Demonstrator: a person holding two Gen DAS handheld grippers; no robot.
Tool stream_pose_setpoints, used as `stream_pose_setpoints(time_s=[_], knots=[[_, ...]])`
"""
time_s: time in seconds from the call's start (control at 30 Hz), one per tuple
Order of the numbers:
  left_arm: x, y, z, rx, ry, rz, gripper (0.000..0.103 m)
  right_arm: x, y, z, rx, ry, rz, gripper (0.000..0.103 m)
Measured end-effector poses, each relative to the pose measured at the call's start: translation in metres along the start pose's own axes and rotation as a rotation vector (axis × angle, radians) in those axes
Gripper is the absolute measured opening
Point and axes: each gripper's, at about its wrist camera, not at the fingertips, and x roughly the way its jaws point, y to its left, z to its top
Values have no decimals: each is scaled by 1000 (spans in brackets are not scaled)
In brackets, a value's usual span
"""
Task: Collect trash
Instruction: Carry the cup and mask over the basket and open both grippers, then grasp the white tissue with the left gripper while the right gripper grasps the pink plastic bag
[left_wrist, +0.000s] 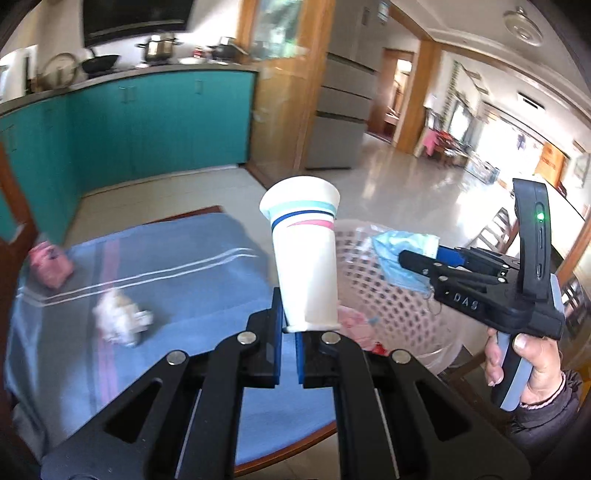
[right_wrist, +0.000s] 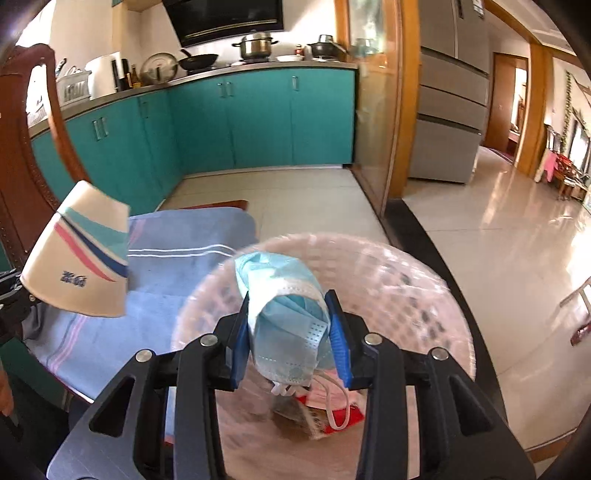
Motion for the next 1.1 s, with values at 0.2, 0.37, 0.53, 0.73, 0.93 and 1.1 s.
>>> stream_pose_setpoints(time_s=[0.2,0.37,0.53,0.73,0.93,1.1], knots=[[54,-35,12,42,95,-107,7,-5,-35,-11,48,11,-44,38],[97,-64,21,117,177,-135,8,-9,-56,-18,91,21,-73,38],[116,-67,17,108,211,-126,40,-6,-59,-22,92,48,-80,39],[92,-35,14,43,132,-28,58,4,-59,-22,126,76,-87,76],[63,38,16,-126,36,246,75,7,-46,-17,108,73,-67,78],[50,93,4,-230,17,463,83,10,-28,-13,77,73,-47,81]])
